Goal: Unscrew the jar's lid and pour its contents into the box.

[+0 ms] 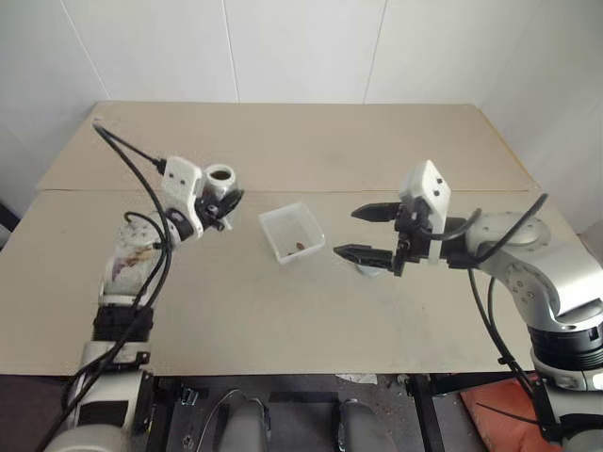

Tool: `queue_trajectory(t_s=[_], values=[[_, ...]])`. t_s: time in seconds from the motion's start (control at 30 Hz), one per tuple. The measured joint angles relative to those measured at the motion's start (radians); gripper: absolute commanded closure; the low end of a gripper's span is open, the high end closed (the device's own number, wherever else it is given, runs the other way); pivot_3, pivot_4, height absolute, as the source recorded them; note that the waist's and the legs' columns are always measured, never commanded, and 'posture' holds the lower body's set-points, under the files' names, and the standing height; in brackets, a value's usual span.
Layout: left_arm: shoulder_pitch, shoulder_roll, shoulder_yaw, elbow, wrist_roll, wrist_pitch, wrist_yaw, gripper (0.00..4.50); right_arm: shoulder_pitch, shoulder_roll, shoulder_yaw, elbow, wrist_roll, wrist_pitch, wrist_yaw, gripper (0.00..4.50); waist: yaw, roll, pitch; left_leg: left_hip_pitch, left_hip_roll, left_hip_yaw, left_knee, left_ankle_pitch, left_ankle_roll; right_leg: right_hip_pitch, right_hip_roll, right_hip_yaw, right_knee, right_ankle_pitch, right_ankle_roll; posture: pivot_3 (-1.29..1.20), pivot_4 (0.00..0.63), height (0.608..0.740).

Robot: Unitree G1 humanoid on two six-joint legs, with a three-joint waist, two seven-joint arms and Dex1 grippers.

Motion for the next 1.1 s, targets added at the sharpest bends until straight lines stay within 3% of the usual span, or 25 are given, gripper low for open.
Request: queue_trajectory(t_s=[0.17,0.47,0.5,0.7,0.9,1.1], values=[[0.076,-0.037,0.005,-0.011,-0.007,0.001,0.006,2.56,0.007,0.000,0.000,0.005,-0.008,-0.042,0.001,0.06,0.001,0.000,0.000,0.000,0.000,0.000,0.000,0.000,0.000,0.000,0.000,0.000,0.000,0.000,0.000,0.00,0.150,0.740],[0.094,-0.107,0.029,0.098,0.031,-0.196,0.058,2.56,0.015,0.000,0.000,0.010,-0.009,-0.079,0.034,0.06,0.001,0.000,0.000,0.000,0.000,0.000,0.000,0.000,0.000,0.000,0.000,0.001,-0.001,0.000,0.000,0.00,0.150,0.740],[0.099,-0.111,0.034,0.102,0.031,-0.207,0.060,1.83,0.015,0.001,0.000,0.010,-0.009,-0.081,0.035,0.00,0.001,0.000,0.000,0.000,0.000,0.000,0.000,0.000,0.000,0.000,0.000,0.001,-0.001,0.000,0.000,0.00,0.150,0.740],[0.170,-0.107,0.036,0.082,0.032,-0.199,0.040,0.04,0.015,0.004,0.000,0.013,-0.011,-0.087,0.037,0.00,0.000,0.000,0.000,0.001,0.000,0.000,0.000,0.000,0.000,0.000,0.000,0.001,-0.001,0.000,0.000,0.00,0.150,0.740],[0.277,-0.037,0.056,-0.083,0.029,-0.141,0.029,0.04,0.021,0.005,0.002,0.012,-0.013,-0.096,0.040,0.00,-0.003,0.000,0.000,0.001,0.000,0.001,-0.001,0.000,0.000,0.000,0.000,0.002,-0.001,0.000,0.000,0.00,0.150,0.740],[0.520,0.127,0.156,-0.370,-0.052,-0.044,-0.061,0.04,0.072,-0.009,-0.007,0.008,-0.016,-0.097,0.036,0.00,-0.003,0.000,0.000,0.003,0.001,0.002,-0.002,0.000,0.000,0.000,0.000,0.003,-0.002,0.000,0.000,0.00,0.150,0.740]])
